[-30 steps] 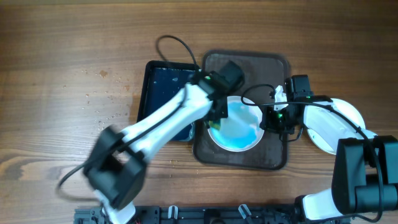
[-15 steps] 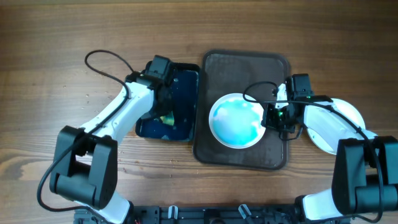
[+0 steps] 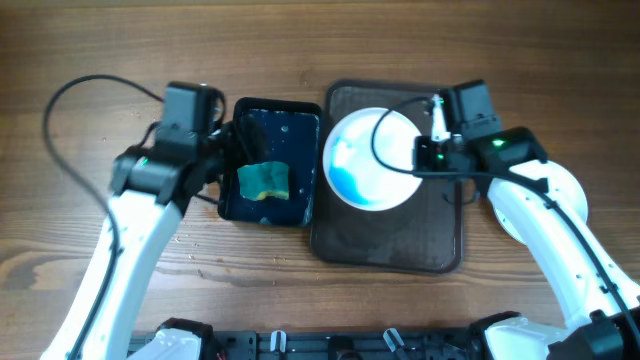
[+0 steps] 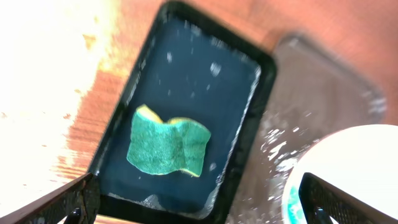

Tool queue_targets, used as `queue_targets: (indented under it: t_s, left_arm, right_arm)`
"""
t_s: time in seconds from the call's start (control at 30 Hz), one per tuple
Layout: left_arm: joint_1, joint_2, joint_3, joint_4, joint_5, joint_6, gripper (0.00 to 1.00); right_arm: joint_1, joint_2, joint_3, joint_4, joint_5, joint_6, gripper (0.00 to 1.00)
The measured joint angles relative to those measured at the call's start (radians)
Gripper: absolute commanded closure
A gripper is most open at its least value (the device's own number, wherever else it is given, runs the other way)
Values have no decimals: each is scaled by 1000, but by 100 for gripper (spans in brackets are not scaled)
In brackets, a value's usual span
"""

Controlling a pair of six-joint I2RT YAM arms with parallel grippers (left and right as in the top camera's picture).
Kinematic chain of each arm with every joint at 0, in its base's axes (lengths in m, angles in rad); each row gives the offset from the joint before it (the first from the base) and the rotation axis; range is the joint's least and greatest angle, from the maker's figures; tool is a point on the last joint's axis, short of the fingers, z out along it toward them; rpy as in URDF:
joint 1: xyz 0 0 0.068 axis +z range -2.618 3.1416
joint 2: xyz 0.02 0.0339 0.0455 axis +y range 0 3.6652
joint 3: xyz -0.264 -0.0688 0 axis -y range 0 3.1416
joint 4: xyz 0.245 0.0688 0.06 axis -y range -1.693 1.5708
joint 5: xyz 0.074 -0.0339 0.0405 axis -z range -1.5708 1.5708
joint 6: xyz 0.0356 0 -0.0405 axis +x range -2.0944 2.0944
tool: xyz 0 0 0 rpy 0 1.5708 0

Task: Clean dirty plates on tray and stack at the side
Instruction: 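Lift the last plate with right gripper and tilt it over black tray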

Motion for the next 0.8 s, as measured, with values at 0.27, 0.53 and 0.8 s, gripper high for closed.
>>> queue_targets:
  t_s: [0.27,0.53,0.8]
  left_arm:
    - [32,-209,3,-20,0,0,0]
    - [32,-210,3,-24,0,0,0]
    - [32,-210,3,-26,0,0,0]
  right_arm:
    - [351,101,35,372,296,-3,96]
    - [600,176,34,477,798,-97,96]
    - [742,176,34,591,1158,-334,96]
